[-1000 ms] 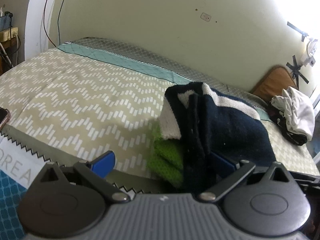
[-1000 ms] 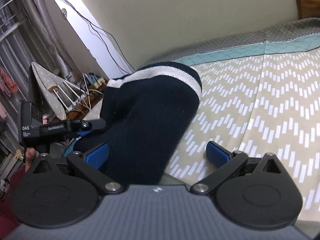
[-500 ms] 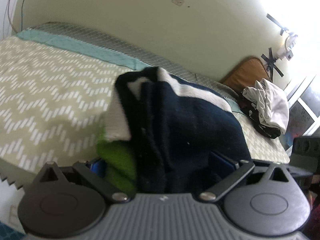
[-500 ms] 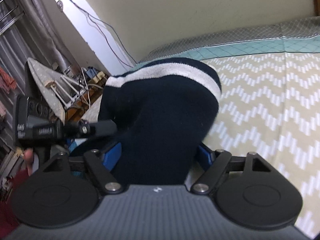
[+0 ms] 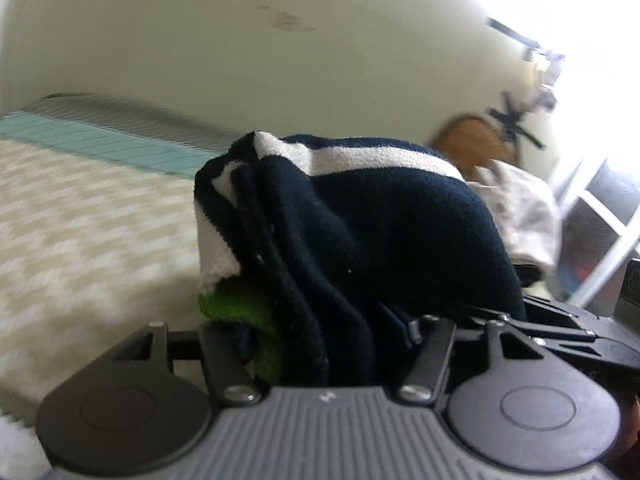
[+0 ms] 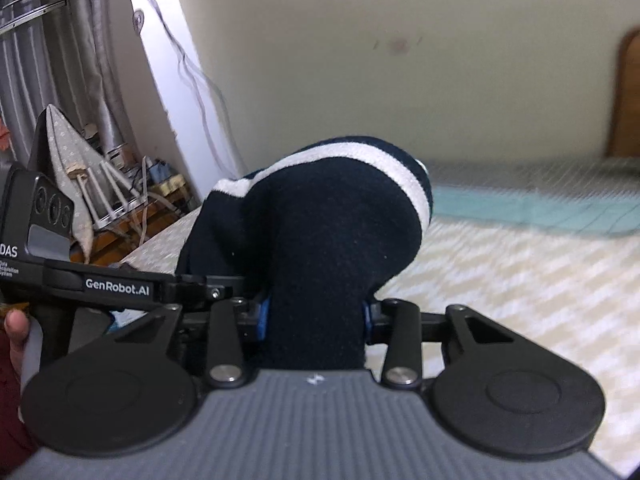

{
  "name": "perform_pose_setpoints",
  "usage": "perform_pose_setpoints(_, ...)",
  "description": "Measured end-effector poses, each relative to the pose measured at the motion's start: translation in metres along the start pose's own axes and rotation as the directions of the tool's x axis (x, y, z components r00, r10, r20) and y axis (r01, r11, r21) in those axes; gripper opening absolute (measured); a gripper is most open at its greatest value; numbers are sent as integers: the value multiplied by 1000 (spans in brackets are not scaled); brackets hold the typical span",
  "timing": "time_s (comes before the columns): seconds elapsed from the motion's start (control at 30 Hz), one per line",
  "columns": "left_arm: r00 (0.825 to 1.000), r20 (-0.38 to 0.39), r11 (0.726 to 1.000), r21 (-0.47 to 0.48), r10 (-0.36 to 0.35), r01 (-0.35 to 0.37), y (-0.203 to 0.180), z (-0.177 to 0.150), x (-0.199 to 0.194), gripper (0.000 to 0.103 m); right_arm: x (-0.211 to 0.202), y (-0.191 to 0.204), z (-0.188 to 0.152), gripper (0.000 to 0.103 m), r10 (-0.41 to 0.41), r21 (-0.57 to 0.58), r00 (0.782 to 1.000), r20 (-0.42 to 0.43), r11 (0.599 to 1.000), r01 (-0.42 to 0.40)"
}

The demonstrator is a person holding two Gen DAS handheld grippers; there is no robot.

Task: Fold small clothes
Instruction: 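Lift the folded sweater bundle with both grippers and carry it toward the bed corner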

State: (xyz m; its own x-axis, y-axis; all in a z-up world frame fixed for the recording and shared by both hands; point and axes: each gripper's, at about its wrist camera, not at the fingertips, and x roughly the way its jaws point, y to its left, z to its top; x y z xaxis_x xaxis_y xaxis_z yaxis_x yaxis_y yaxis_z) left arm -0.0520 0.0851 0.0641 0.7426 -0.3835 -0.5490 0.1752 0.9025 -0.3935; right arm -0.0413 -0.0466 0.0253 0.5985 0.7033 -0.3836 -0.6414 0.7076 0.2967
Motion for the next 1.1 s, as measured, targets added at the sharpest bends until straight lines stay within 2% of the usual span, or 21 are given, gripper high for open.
perform_pose_setpoints(0.13, 996, -35, 995, 51, -86, 88, -45, 8, 29, 57, -47, -33, 6, 42, -96, 13, 995, 14, 995, 96)
perform_pose_setpoints(0.27, 983, -129, 986, 93, -129, 141, -82, -1, 65, 57, -82, -68, -8, 43, -178, 65, 984, -15, 982, 178)
perform_pose_setpoints(0.37, 978, -180, 983, 125, -108, 132, -99, -12, 90, 58, -92, -87, -26, 43, -211, 125, 975, -64, 968, 217)
perform_pose_setpoints(0.47, 987, -148, 977, 192, -66, 94, -110, -17, 94, 59, -93, -112, -44, 48, -191, 227, 977, -94, 951, 208)
perform_pose_setpoints(0.5, 988, -143, 975, 205, -58, 87, -111, -17, 94, 61, -93, -120, -49, 53, -177, 264, 980, -96, 944, 196)
perform_pose_setpoints(0.6, 991, -129, 974, 216, -36, 63, -107, -14, 87, 76, -95, -135, -57, 58, -135, 346, 987, -90, 925, 158)
perform_pose_setpoints(0.67, 995, -101, 978, 203, -14, 35, -99, -9, 78, 92, -97, -138, -58, 61, -112, 338, 991, -77, 932, 132)
perform_pose_setpoints(0.7, 996, -92, 982, 188, -7, 25, -94, -7, 76, 101, -98, -139, -57, 67, -108, 328, 991, -73, 936, 126)
perform_pose_setpoints(0.73, 996, -90, 985, 172, -13, 29, -90, -6, 73, 103, -101, -141, -58, 71, -103, 318, 992, -67, 941, 119)
perform_pose_setpoints(0.8, 990, -133, 986, 151, -47, 67, -84, -2, 74, 103, -107, -145, -60, 81, -91, 310, 994, -53, 945, 103)
perform_pose_setpoints(0.93, 969, -220, 983, 116, -117, 145, -82, -4, 86, 103, -124, -155, -60, 82, -93, 314, 994, -49, 944, 104)
perform_pose_setpoints(1.03, 941, -293, 975, 91, -168, 203, -87, -9, 101, 103, -136, -158, -61, 83, -98, 316, 994, -55, 942, 111)
perform_pose_setpoints(1.1, 930, -323, 970, 105, -174, 218, -93, -13, 110, 103, -145, -157, -61, 83, -100, 307, 993, -64, 945, 115)
